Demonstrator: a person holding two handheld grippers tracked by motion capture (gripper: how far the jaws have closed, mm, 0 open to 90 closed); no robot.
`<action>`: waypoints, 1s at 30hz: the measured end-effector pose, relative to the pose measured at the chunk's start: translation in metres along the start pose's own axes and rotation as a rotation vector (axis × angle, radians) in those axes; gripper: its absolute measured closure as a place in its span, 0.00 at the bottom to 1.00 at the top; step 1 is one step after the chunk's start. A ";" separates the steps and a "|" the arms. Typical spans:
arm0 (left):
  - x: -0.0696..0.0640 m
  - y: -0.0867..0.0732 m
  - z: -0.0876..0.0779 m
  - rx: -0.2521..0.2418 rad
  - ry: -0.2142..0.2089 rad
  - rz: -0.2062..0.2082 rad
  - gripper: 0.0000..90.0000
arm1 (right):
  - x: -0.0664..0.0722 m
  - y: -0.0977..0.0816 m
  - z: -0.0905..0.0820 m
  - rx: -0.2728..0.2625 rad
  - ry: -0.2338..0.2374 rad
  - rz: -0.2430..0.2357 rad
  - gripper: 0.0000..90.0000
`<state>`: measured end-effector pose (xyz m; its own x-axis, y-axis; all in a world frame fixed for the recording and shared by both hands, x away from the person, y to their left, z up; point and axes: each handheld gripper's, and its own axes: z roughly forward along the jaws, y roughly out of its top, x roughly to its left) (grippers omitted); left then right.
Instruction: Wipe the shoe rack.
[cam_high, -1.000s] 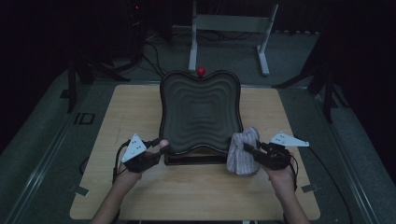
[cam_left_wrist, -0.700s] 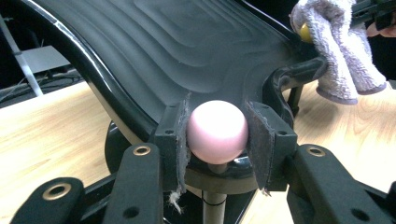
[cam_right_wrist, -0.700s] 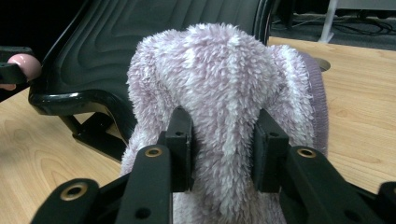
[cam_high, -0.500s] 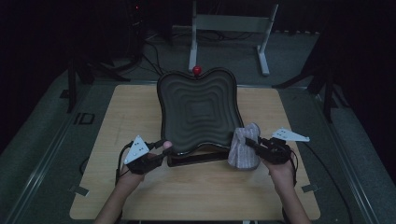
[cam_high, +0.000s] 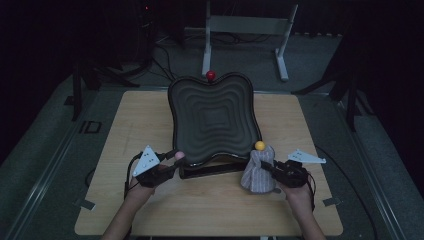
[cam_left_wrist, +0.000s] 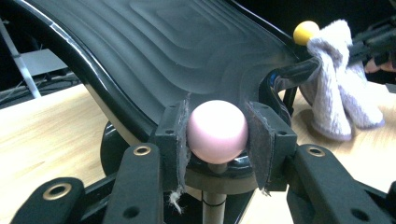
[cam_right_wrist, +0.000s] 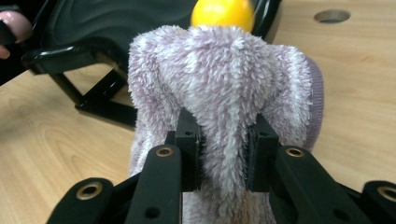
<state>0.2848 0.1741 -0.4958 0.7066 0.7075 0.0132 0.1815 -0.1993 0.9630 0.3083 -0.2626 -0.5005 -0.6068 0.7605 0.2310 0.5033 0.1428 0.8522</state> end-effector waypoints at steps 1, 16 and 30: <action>0.000 0.000 0.000 0.000 -0.001 0.000 0.67 | 0.002 -0.002 0.001 0.004 0.003 0.003 0.80; -0.002 0.001 0.002 0.003 -0.014 0.009 0.67 | 0.034 -0.014 0.049 0.102 -0.012 -0.093 0.79; -0.001 0.001 0.003 -0.002 -0.034 0.010 0.67 | 0.028 -0.010 0.079 0.116 -0.154 -0.051 0.79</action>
<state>0.2864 0.1712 -0.4960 0.7310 0.6822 0.0139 0.1726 -0.2046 0.9635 0.3346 -0.1927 -0.5390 -0.5369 0.8369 0.1068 0.5471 0.2491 0.7991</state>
